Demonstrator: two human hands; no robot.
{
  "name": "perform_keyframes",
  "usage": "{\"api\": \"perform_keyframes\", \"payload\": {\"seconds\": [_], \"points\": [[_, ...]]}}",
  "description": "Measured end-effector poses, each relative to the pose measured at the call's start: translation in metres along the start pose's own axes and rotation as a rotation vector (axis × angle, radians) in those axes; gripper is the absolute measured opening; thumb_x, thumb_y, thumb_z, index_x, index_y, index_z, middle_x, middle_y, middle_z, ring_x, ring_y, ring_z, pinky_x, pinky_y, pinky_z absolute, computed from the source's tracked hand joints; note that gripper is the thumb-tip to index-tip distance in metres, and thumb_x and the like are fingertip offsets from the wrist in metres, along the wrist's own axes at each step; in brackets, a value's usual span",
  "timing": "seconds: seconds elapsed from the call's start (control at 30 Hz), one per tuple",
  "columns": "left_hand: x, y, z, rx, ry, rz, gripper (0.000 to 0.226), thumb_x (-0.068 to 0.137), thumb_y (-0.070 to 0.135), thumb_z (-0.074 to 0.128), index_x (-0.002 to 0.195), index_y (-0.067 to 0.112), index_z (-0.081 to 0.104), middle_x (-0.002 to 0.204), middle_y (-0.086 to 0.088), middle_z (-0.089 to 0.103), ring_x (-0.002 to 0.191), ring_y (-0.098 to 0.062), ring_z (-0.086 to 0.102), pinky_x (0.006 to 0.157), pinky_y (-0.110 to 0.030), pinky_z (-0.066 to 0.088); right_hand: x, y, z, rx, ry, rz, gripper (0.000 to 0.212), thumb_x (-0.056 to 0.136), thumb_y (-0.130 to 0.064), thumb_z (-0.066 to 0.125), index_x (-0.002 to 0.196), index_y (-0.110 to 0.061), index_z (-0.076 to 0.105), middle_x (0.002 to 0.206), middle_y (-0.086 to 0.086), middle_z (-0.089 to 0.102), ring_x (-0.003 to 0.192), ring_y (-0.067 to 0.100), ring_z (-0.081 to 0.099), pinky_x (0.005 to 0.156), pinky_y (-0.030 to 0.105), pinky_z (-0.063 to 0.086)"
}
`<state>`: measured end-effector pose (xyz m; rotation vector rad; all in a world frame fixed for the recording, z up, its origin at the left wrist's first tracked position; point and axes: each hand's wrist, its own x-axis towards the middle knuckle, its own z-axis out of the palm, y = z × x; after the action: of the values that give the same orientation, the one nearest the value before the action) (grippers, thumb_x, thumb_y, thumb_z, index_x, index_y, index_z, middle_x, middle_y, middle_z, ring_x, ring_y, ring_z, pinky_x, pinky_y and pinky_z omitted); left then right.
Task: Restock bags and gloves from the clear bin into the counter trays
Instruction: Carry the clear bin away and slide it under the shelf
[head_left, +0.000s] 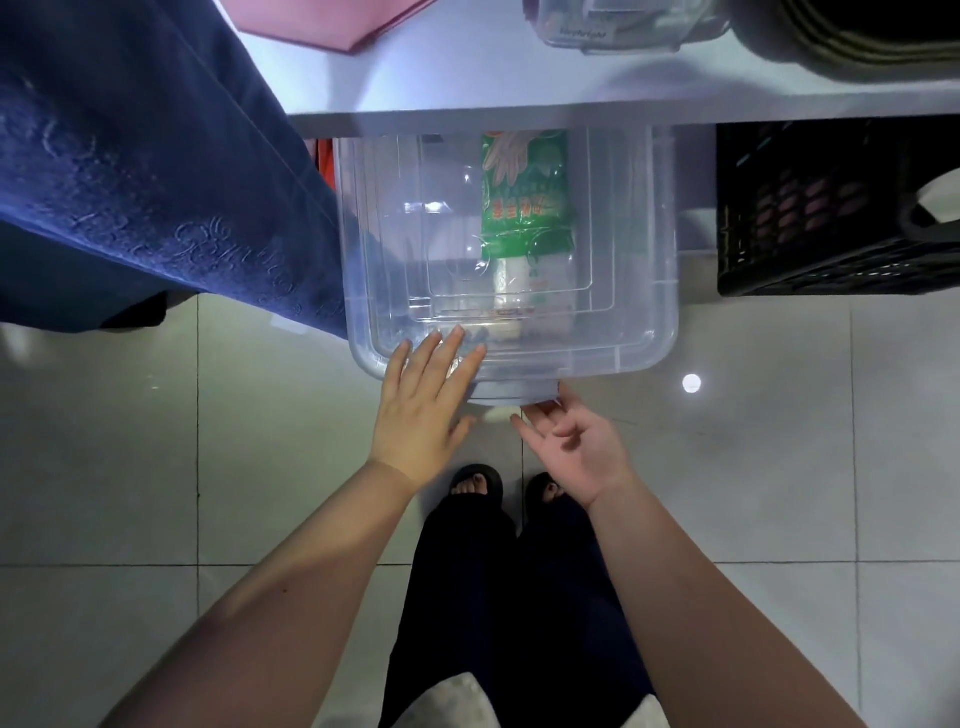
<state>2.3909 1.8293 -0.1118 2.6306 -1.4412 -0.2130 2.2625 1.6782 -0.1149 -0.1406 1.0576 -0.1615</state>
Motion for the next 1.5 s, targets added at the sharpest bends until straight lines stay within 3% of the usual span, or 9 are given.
{"api": "perform_keyframes", "payload": {"seconds": [0.27, 0.33, 0.43, 0.53, 0.67, 1.07, 1.3, 1.4, 1.5], "points": [[0.015, 0.007, 0.004, -0.046, 0.107, -0.084, 0.052, 0.079, 0.052, 0.068, 0.12, 0.021, 0.063, 0.135, -0.01, 0.054, 0.123, -0.03, 0.043, 0.104, -0.049, 0.026, -0.02, -0.002, -0.005, -0.199, -0.149, 0.036, 0.065, 0.067, 0.012, 0.038, 0.127, -0.007, 0.054, 0.128, 0.015, 0.061, 0.118, 0.03, 0.058, 0.094, 0.043, 0.048], [0.018, 0.004, 0.001, -0.046, 0.11, -0.075, 0.047, 0.079, 0.054, 0.067, 0.114, 0.022, 0.065, 0.131, -0.009, 0.057, 0.118, -0.03, 0.047, 0.099, -0.048, 0.03, -0.029, -0.002, -0.006, -0.497, -0.03, -0.096, 0.048, 0.083, 0.013, 0.041, 0.115, -0.017, 0.061, 0.115, 0.013, 0.066, 0.103, 0.021, 0.066, 0.084, 0.033, 0.054], [0.019, 0.003, -0.003, -0.048, 0.102, -0.061, 0.046, 0.078, 0.051, 0.07, 0.112, 0.02, 0.067, 0.128, -0.011, 0.058, 0.117, -0.03, 0.048, 0.099, -0.049, 0.032, -0.043, -0.013, -0.002, -1.14, 0.163, -0.665, 0.039, 0.082, -0.001, 0.062, 0.102, -0.035, 0.06, 0.105, -0.005, 0.063, 0.086, 0.009, 0.062, 0.078, 0.015, 0.049], [0.02, 0.004, -0.005, -0.056, 0.1, -0.05, 0.044, 0.077, 0.046, 0.075, 0.109, 0.016, 0.069, 0.126, -0.014, 0.059, 0.117, -0.033, 0.051, 0.101, -0.054, 0.035, -0.029, -0.032, 0.009, -1.853, -0.063, -1.194, 0.049, 0.079, -0.018, 0.069, 0.125, -0.023, 0.052, 0.131, -0.002, 0.052, 0.124, 0.018, 0.044, 0.108, 0.032, 0.032], [0.02, 0.004, -0.004, -0.059, 0.09, -0.056, 0.046, 0.074, 0.044, 0.078, 0.108, 0.015, 0.068, 0.126, -0.015, 0.058, 0.113, -0.032, 0.048, 0.103, -0.056, 0.033, 0.005, -0.045, 0.031, -2.335, -0.207, -1.243, 0.081, 0.075, -0.04, 0.073, 0.144, -0.016, 0.037, 0.153, 0.007, 0.032, 0.143, 0.032, 0.02, 0.117, 0.052, 0.011], [0.038, -0.004, -0.021, -0.096, 0.111, -0.041, 0.036, 0.071, 0.03, 0.081, 0.101, 0.012, 0.071, 0.116, -0.013, 0.066, 0.108, -0.034, 0.061, 0.1, -0.056, 0.038, 0.023, -0.053, 0.041, -2.33, -0.257, -1.478, 0.042, 0.088, -0.037, 0.06, 0.12, -0.009, 0.063, 0.139, 0.017, 0.05, 0.131, 0.044, 0.04, 0.109, 0.063, 0.024], [0.022, -0.011, -0.011, 0.008, 0.169, -0.071, 0.035, 0.086, 0.032, 0.069, 0.12, 0.023, 0.065, 0.131, -0.01, 0.059, 0.119, -0.031, 0.054, 0.108, -0.053, 0.029, 0.015, -0.055, 0.018, -2.195, -0.031, -1.476, 0.049, 0.078, -0.019, 0.074, 0.125, -0.02, 0.061, 0.134, 0.014, 0.054, 0.126, 0.036, 0.038, 0.108, 0.054, 0.031], [0.029, -0.022, -0.011, 0.028, 0.179, -0.036, 0.034, 0.088, 0.03, 0.069, 0.12, 0.024, 0.065, 0.131, -0.012, 0.059, 0.117, -0.033, 0.055, 0.106, -0.053, 0.033, 0.02, -0.064, 0.021, -2.095, -0.057, -1.455, 0.048, 0.078, -0.008, 0.073, 0.123, -0.022, 0.064, 0.13, 0.014, 0.057, 0.12, 0.033, 0.039, 0.103, 0.049, 0.037], [0.053, -0.025, -0.019, 0.013, 0.135, -0.053, 0.036, 0.088, 0.026, 0.069, 0.123, 0.021, 0.064, 0.132, -0.014, 0.057, 0.119, -0.035, 0.053, 0.107, -0.056, 0.031, 0.033, -0.075, 0.041, -2.091, -0.031, -1.415, 0.048, 0.078, -0.008, 0.073, 0.123, -0.022, 0.064, 0.13, 0.015, 0.057, 0.12, 0.037, 0.041, 0.107, 0.051, 0.03]]}}
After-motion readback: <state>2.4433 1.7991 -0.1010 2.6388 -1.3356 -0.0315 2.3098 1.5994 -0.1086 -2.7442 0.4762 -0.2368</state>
